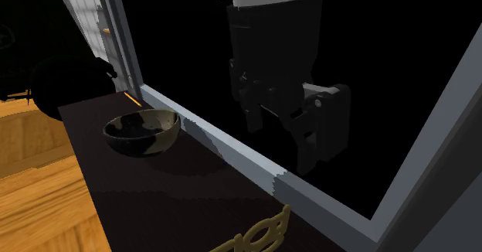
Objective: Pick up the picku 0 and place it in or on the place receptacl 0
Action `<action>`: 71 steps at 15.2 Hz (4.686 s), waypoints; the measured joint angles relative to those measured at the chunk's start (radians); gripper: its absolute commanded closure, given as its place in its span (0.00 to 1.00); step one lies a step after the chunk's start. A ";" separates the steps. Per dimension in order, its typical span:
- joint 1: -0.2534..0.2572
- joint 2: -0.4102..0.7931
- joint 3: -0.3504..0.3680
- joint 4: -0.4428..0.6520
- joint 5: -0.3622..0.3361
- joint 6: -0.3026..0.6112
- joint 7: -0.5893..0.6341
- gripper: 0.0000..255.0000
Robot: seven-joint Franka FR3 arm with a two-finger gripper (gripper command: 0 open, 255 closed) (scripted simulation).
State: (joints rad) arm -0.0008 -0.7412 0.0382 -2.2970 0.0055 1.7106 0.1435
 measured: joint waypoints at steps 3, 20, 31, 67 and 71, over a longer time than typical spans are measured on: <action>-0.004 -0.038 -0.002 -0.054 -0.004 0.013 0.003 0.00; -0.024 -0.297 0.001 -0.450 -0.024 0.138 0.037 0.00; -0.025 -0.297 0.001 -0.451 -0.023 0.142 0.037 1.00; -0.031 -0.142 -0.007 -0.268 -0.023 0.027 0.028 0.00; -0.012 -0.148 0.050 -0.287 -0.004 -0.004 0.078 0.00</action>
State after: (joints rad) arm -0.0133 -0.8893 0.0878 -2.5843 0.0013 1.7062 0.2218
